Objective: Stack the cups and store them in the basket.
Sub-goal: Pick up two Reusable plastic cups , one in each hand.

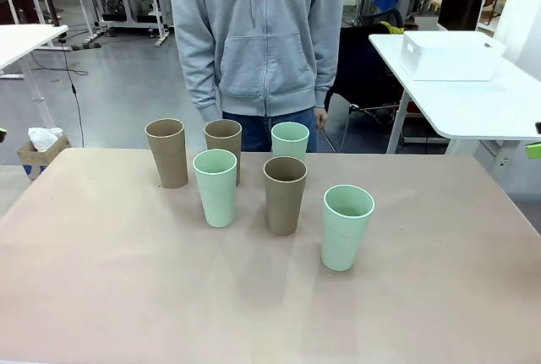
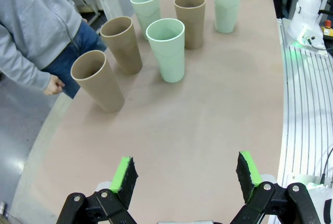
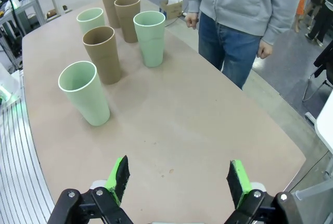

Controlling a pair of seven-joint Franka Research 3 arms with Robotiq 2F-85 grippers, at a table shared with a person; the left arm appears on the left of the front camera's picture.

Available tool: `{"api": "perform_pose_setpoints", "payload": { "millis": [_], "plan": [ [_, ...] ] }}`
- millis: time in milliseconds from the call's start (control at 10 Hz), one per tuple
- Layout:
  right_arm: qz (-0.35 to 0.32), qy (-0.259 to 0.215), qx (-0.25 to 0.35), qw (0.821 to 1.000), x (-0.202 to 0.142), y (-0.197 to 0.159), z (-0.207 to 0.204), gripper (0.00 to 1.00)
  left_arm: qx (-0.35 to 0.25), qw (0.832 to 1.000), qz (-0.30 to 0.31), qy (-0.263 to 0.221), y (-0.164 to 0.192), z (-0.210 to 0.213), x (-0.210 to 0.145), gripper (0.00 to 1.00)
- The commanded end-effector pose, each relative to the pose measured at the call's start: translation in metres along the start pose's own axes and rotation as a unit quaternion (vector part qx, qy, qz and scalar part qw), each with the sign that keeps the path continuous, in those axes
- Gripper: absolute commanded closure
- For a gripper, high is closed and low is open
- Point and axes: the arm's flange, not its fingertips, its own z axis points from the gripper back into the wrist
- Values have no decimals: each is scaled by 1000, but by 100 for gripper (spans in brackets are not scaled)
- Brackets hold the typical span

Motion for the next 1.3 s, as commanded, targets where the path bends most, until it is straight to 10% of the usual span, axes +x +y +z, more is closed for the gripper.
{"api": "perform_pose_setpoints", "payload": {
  "millis": [0, 1200],
  "plan": [
    [11, -10, 3, 1000, -1, -4, 1, 0, -2, 1000, -3, 0, 1, 1, 0, 0],
    [11, -10, 3, 1000, -1, -4, 1, 0, -2, 1000, -3, 0, 1, 1, 0, 0]
  ]
}}
